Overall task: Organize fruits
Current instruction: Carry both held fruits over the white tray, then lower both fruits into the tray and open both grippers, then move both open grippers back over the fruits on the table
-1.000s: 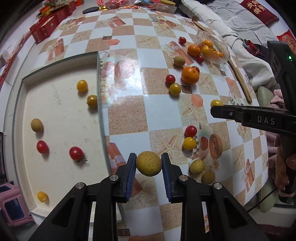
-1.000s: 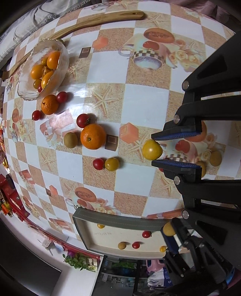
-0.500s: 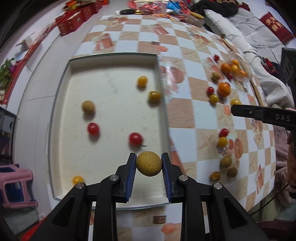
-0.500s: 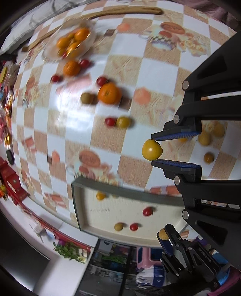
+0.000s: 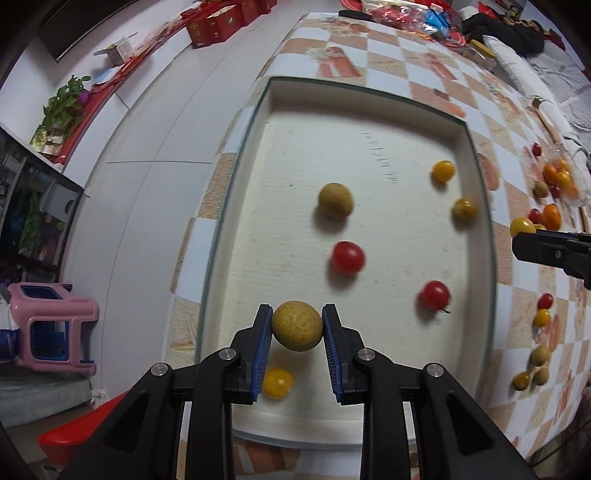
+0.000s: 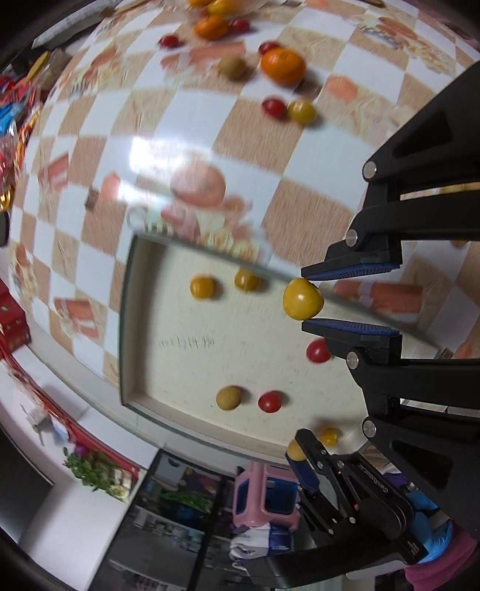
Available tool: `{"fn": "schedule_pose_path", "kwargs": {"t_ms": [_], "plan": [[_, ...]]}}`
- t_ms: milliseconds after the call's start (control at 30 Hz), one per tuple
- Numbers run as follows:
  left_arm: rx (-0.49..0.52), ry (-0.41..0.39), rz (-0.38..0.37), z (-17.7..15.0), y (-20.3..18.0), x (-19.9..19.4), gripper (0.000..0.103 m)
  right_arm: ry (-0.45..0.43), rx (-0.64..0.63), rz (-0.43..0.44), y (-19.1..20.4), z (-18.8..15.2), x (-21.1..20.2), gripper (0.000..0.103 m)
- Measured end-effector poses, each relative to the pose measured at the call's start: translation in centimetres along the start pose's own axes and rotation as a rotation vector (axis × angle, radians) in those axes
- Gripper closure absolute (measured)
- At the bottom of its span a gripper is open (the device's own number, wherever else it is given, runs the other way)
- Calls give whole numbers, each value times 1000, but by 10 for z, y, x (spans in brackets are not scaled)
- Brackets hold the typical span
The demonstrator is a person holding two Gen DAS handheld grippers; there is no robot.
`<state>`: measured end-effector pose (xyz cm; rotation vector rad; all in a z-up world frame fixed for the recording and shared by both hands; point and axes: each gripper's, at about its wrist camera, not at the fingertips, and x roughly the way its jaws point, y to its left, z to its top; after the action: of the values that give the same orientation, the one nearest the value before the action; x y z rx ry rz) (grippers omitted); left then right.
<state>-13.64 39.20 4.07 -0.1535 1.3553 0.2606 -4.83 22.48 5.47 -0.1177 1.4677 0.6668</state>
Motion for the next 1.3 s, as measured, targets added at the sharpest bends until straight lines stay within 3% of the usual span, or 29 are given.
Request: {"fn": "schedule_pose_path", "kwargs": {"t_ms": [300, 600, 667, 700, 733, 767, 1000, 1100, 1167, 1300], "plan": [[46, 21, 21, 4, 1, 19, 74, 67, -38, -30, 24, 19, 42, 80], [84, 35, 16, 0, -9, 24, 74, 136, -23, -62, 23, 24, 67, 78], [85, 36, 16, 0, -9, 25, 67, 142, -32, -56, 24, 24, 67, 73], [83, 37, 17, 1, -8, 25, 55, 144, -33, -50, 25, 25, 67, 71], [77, 32, 19, 1, -8, 24, 30, 145, -34, -48, 27, 27, 68, 69], [73, 14, 28, 0, -7, 21, 25, 143, -34, -46, 29, 28, 68, 66], [85, 9, 38, -5, -11, 14, 25, 102, -38, -30, 36, 30, 54, 49], [84, 11, 37, -8, -11, 8, 25, 81, -26, -15, 33, 30, 45, 35], [92, 11, 41, -9, -14, 4, 25, 65, -12, 20, 31, 30, 37, 19], [117, 10, 41, -14, -18, -3, 25, 36, 11, 8, 25, 26, 22, 3]]}}
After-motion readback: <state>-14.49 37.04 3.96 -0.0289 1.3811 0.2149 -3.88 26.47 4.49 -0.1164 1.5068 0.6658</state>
